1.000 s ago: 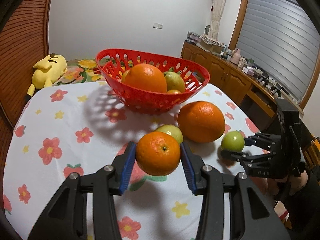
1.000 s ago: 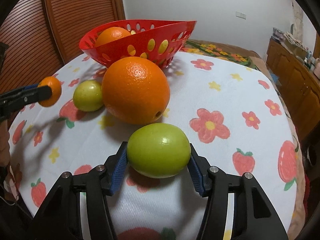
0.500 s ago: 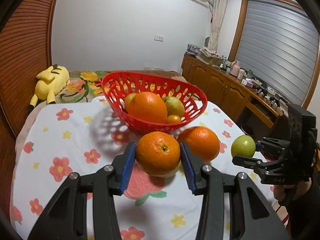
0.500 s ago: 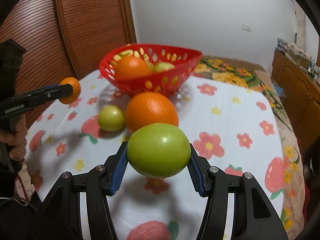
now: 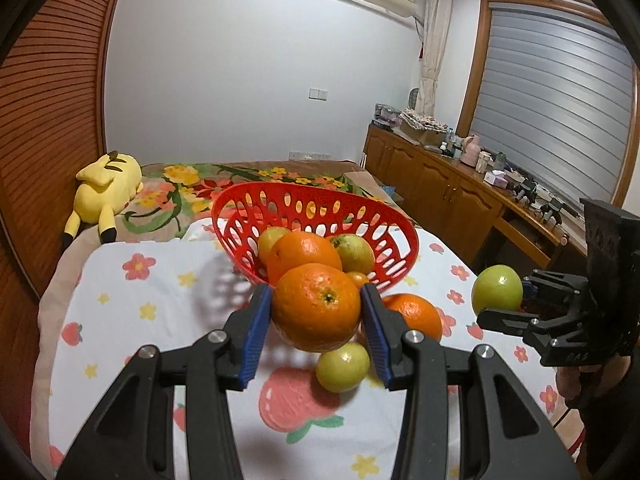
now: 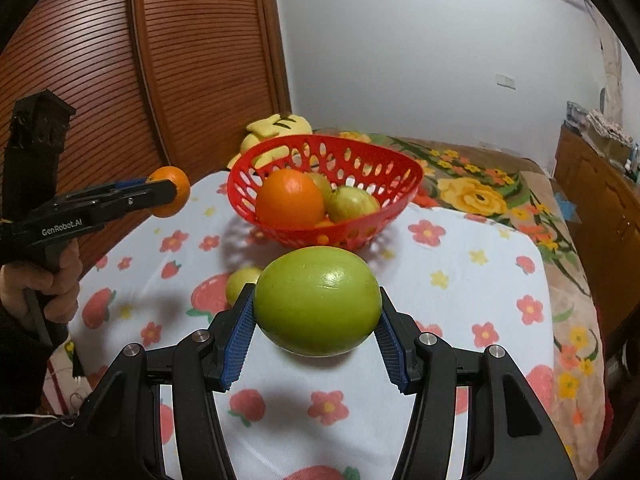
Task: Organize fruits
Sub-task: 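Lift and carry the pomelo and mandarin in both tools over the red basket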
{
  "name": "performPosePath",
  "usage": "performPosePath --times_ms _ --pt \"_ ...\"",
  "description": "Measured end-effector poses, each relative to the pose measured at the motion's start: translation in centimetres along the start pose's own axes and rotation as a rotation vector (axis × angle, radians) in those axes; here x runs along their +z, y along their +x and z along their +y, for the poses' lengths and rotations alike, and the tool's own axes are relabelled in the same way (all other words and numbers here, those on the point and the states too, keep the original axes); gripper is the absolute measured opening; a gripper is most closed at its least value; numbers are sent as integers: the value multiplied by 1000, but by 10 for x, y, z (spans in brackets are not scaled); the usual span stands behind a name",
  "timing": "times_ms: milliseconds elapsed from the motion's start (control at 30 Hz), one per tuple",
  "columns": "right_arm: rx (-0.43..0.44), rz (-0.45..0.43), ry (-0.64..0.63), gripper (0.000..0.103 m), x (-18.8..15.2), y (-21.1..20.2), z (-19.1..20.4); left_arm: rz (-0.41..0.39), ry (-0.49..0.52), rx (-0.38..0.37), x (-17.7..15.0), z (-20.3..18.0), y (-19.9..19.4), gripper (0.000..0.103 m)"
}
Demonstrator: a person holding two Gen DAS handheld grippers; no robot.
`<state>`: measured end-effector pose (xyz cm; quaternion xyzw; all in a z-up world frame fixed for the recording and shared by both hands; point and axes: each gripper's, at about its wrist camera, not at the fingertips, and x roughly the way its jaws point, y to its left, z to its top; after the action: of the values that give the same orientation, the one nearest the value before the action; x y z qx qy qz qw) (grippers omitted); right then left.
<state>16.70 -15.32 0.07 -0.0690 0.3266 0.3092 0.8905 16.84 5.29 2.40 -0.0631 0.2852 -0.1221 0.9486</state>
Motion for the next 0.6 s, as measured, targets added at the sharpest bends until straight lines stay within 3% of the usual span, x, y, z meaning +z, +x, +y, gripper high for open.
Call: performPosePath --times_ms 600 --pt "6 17 -37 57 66 45 -23 4 26 30 40 21 38 44"
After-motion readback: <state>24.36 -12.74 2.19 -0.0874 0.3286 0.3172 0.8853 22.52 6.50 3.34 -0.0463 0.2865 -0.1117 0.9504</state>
